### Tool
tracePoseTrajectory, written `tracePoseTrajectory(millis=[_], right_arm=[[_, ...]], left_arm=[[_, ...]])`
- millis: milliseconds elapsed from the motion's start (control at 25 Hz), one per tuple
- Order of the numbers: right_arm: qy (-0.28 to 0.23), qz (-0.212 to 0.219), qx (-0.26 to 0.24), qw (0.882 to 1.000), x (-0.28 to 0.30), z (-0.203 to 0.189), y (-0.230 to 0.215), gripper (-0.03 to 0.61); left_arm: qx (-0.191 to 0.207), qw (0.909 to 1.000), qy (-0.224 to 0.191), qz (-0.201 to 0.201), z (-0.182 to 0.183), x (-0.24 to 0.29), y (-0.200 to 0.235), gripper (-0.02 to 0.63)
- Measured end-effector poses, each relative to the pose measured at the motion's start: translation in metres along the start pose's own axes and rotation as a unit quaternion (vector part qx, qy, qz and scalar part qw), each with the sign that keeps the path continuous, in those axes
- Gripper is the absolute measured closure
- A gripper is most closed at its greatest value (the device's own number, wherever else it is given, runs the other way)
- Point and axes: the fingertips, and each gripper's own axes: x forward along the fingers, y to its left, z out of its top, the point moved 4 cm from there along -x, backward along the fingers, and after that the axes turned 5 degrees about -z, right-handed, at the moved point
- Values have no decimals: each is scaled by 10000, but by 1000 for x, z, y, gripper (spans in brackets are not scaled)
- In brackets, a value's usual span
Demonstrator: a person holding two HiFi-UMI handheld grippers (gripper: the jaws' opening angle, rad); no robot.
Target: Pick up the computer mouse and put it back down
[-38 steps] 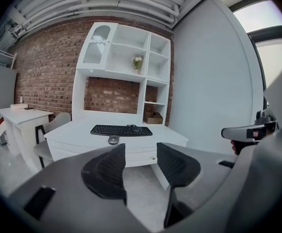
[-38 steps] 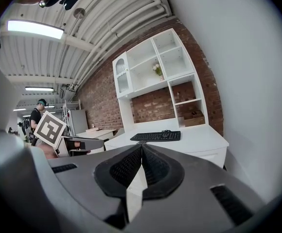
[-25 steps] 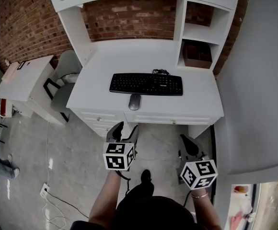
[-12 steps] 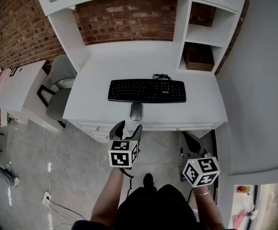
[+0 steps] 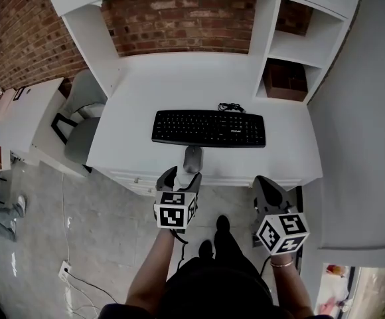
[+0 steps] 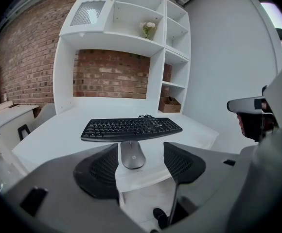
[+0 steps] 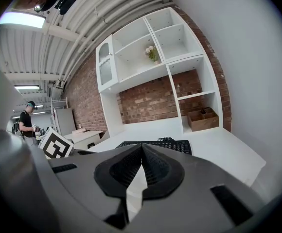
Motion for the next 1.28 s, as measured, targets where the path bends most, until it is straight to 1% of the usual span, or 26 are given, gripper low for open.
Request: tracePoseTrajectory(millis=[240,680,920,1280], right_arm=[[77,275,-85,9996,43,15,-7,574],[381,555,-137,9976,108,22,-27,574],[502,677,-133,9964,130,21,-33,574],[552,813,-117,9951,145,24,-41,574]], left_arm=[[-124,9996,192,148,2,32,12,331],[-331,9966,670,352,-7,85,35,328],[-443,9939,897,468,-10,103,39,327],[-470,9904,1203,484,-25,124,36,321]])
